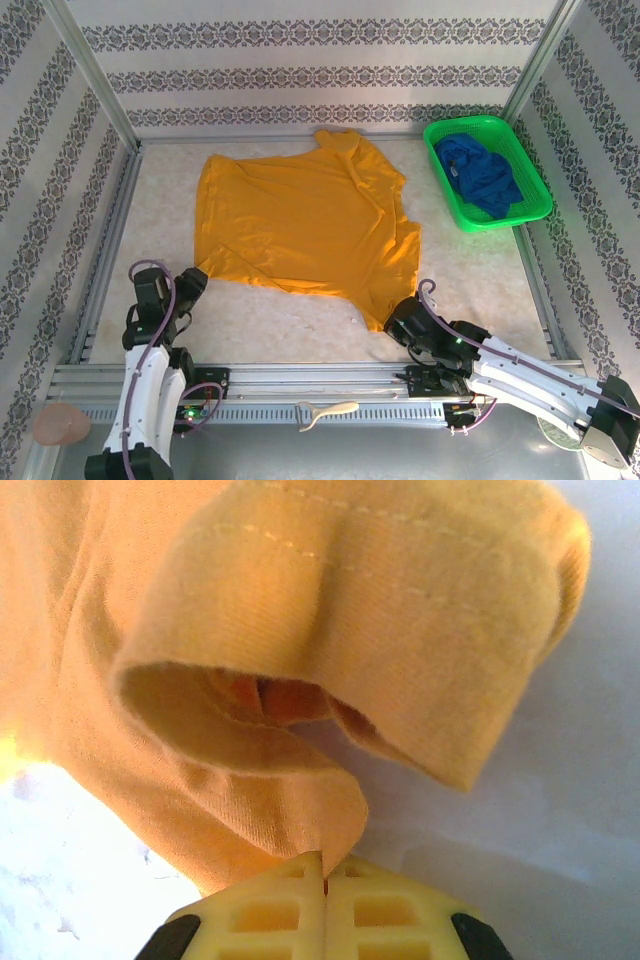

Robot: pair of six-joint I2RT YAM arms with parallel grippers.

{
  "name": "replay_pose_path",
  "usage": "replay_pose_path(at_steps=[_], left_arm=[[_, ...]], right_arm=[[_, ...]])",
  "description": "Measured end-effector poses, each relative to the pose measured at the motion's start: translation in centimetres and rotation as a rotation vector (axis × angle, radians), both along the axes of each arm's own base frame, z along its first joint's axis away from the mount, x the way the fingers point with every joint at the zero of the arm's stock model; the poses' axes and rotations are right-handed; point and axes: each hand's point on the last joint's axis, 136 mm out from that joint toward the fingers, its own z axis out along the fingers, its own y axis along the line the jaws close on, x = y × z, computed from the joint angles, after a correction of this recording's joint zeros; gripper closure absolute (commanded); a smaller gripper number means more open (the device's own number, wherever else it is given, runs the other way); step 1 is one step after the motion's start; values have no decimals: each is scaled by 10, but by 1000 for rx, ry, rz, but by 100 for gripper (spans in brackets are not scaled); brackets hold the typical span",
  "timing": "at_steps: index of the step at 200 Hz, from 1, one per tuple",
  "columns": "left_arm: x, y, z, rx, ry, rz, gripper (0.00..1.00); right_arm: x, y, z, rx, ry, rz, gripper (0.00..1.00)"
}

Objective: Fold the inside-out t-shirt

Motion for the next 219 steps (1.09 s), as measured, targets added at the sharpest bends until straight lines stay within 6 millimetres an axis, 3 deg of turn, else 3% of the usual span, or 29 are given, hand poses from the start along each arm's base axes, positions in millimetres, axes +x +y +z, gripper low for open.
replay_pose_path(at_steps=[17, 44, 75, 131, 174, 219], left_arm=[[14, 3, 6, 6, 80, -26, 45], [65, 6, 19, 35, 183, -137, 45], [105, 2, 6, 112, 299, -297, 47], [125, -27, -10, 400, 461, -552, 47], [132, -15, -21, 523, 543, -579, 47], [133, -10, -45, 547, 624, -607, 48]], right_arm=[[1, -1, 1, 3, -2, -6, 100], [2, 0, 3, 12, -10, -10, 100], [4, 0, 5, 24, -18, -17, 100], [4, -3, 2, 23, -13, -25, 100], [4, -3, 2, 26, -10, -29, 100], [4, -2, 3, 29, -11, -27, 100]])
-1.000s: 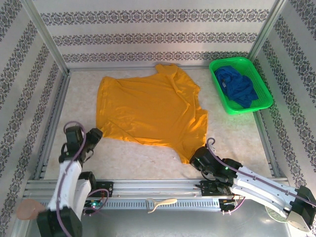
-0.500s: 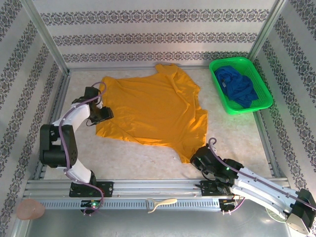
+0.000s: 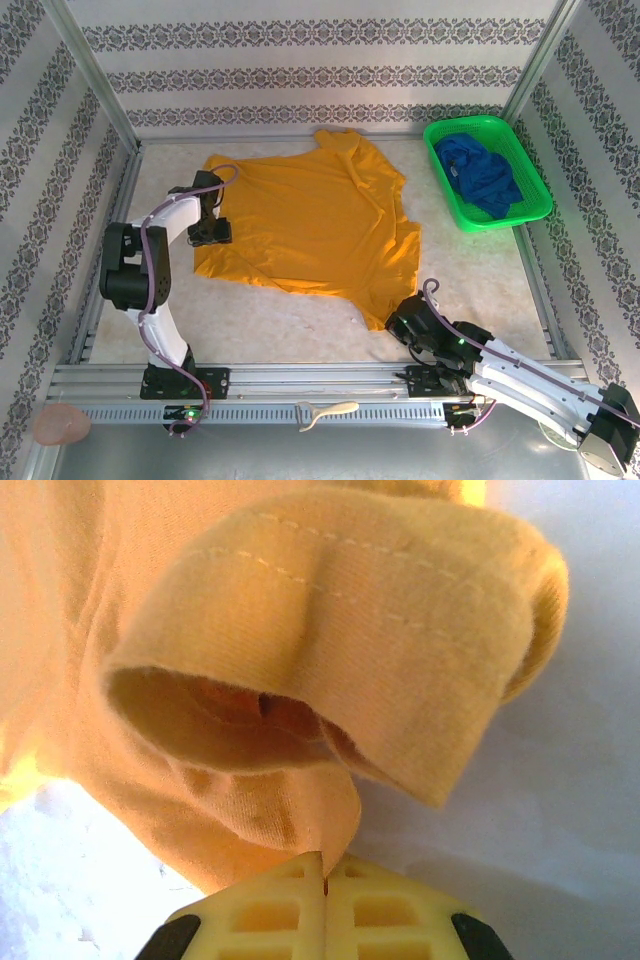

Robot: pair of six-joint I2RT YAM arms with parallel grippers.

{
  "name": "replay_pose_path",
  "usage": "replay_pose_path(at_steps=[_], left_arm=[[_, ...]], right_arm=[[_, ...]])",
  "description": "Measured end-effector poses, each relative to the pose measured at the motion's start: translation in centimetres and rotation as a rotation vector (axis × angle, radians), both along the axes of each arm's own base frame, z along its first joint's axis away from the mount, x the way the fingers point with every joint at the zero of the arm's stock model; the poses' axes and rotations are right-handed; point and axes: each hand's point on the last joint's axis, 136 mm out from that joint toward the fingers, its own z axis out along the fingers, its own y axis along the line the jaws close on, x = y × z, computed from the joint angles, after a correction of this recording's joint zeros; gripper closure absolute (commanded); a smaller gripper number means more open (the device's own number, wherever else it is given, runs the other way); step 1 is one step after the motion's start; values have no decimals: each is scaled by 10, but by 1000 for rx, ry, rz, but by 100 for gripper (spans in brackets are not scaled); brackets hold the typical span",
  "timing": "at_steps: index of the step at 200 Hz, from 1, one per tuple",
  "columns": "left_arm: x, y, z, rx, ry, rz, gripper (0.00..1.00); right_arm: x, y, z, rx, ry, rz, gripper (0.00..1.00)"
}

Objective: Fold the inside-out t-shirt

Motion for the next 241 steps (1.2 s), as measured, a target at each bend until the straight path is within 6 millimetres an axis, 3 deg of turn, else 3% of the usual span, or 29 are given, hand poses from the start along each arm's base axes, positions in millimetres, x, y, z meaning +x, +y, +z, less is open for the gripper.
replay_pose_path(at_steps=[30, 67, 86, 134, 161, 200, 241], left_arm=[[-2, -2, -6, 2, 20, -10, 52], [-3, -9, -6, 4, 22, -38, 78], [-3, -11, -7, 1, 24, -43, 100], [-17, -12, -11, -5, 44, -47, 100], [-32, -14, 12, -32, -19, -26, 100], [-73, -13, 59, -83, -214, 54, 100], [-125, -4, 54, -105, -289, 173, 100]], right_arm=[[1, 0, 2, 8, -7, -3, 100], [1, -1, 1, 4, -4, -6, 100], [1, -1, 2, 9, -8, -6, 100], [0, -2, 2, 7, -6, -6, 100], [0, -3, 2, 5, -4, -13, 100], [0, -4, 4, 6, -11, -7, 100], [12, -6, 29, 14, -58, -25, 100]])
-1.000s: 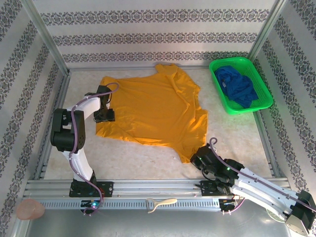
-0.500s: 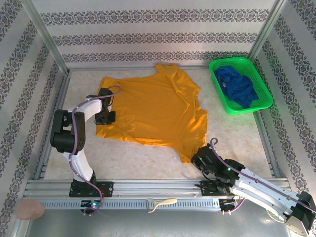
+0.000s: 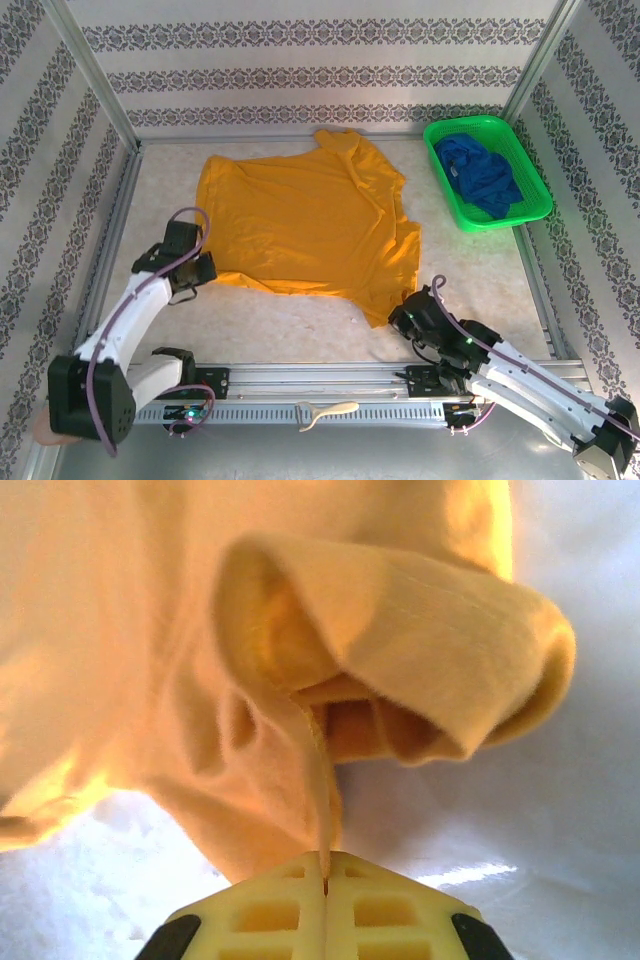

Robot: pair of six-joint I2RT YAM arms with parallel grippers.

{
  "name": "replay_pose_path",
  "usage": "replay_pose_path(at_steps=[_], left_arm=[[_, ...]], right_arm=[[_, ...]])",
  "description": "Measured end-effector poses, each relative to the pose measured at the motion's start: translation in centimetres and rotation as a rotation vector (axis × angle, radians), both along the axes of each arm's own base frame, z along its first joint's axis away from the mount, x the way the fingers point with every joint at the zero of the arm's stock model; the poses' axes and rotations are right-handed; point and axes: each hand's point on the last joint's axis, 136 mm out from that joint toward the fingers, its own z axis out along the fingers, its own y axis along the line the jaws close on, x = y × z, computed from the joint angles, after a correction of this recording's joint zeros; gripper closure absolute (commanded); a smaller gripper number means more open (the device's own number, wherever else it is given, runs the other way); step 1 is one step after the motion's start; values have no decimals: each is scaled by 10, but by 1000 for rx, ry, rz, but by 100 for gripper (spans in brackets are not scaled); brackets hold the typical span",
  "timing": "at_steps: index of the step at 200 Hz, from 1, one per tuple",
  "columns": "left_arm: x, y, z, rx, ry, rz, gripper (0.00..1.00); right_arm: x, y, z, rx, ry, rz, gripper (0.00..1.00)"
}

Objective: Fold the inside-out t-shirt

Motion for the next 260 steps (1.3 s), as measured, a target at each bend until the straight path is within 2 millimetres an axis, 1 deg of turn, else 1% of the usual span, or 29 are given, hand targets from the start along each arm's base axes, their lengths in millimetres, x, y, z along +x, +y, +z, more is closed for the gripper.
replay_pose_path(at_steps=[10, 24, 46, 64, 80, 121, 143, 165, 197, 229, 246, 260], left_arm=[[-9, 4, 0, 0, -17, 34, 100], [-15, 9, 5, 2, -60, 81, 100], [-20, 17, 19, 5, -138, 149, 100], [-21, 22, 30, 1, -193, 191, 100], [-21, 23, 34, -5, -214, 208, 100], [-21, 23, 28, -3, -185, 213, 100], [-19, 24, 27, 8, -168, 209, 100], [-4, 27, 36, 20, -156, 202, 100], [31, 35, 40, 9, -136, 211, 100], [73, 41, 36, 2, -100, 187, 100], [94, 42, 30, -3, -81, 164, 100], [107, 42, 23, -6, -64, 144, 100]], right_arm=[[5, 0, 11, 5, -21, -1, 100], [14, -2, 30, 9, -52, -7, 100], [29, -3, 61, 17, -105, -6, 100], [38, -5, 77, 2, -131, 6, 100], [43, -7, 86, -12, -143, 20, 100], [49, -8, 96, -54, -145, 80, 100], [57, -8, 107, -80, -155, 116, 100], [73, -8, 123, -101, -169, 147, 100], [102, -10, 138, -122, -175, 171, 100], [132, -13, 145, -131, -178, 183, 100], [146, -13, 144, -135, -177, 191, 100], [157, -13, 143, -137, -170, 193, 100]])
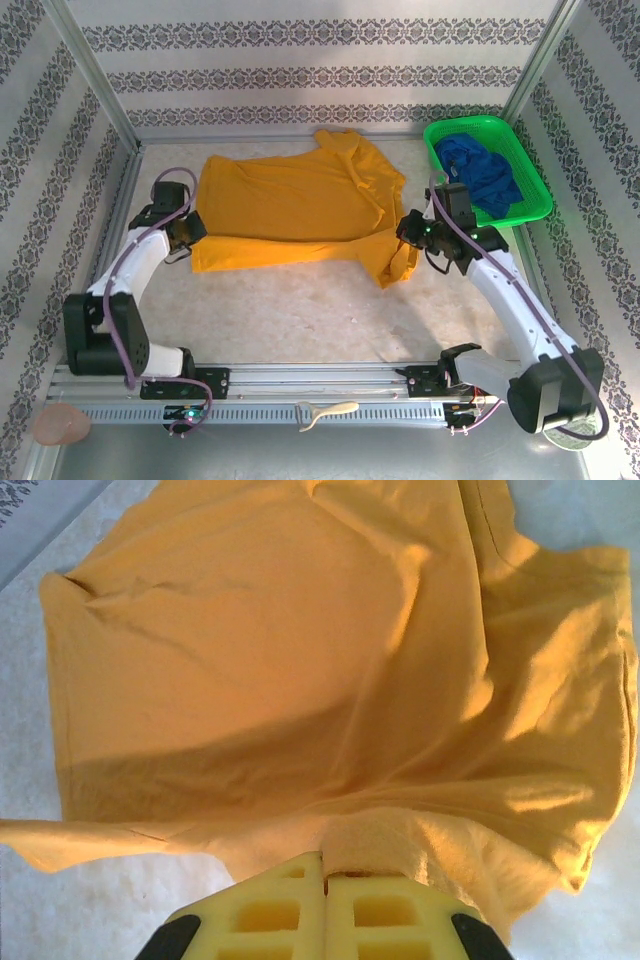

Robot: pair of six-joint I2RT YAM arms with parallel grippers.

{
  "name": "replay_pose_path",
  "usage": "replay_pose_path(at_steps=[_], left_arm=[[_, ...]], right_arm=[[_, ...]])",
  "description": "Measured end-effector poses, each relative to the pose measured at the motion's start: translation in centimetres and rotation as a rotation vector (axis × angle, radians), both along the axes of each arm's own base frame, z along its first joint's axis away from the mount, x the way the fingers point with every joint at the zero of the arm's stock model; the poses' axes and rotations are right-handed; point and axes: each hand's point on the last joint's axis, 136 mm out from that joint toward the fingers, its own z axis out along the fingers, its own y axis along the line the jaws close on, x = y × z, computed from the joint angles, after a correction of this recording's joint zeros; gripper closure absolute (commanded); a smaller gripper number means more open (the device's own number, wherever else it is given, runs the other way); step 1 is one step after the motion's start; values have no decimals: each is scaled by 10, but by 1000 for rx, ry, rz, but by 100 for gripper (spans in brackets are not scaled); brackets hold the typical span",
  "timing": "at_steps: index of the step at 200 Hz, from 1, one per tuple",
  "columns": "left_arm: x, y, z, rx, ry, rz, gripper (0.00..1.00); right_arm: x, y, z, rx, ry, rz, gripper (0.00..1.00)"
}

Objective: Fold the inside-out t-shirt

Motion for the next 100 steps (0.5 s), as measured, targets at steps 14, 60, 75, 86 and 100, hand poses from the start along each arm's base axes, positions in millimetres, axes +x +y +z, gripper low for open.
replay_pose_path(at_steps=[14, 60, 75, 86, 100], left_arm=[[12, 0, -4, -5, 11, -15, 100], [52, -4, -9, -28, 12, -65, 100], [64, -4, -12, -31, 15, -74, 100], [73, -4, -17, -34, 21, -78, 100], [84, -3, -26, -33, 40, -80, 100]], right_arm=[[10, 0, -1, -1, 3, 3, 100], [41, -4, -3, -8, 6, -6, 100], [52, -5, -9, -14, 18, -9, 100], [60, -6, -14, -16, 32, -14, 100], [78, -7, -25, -20, 56, -24, 100]])
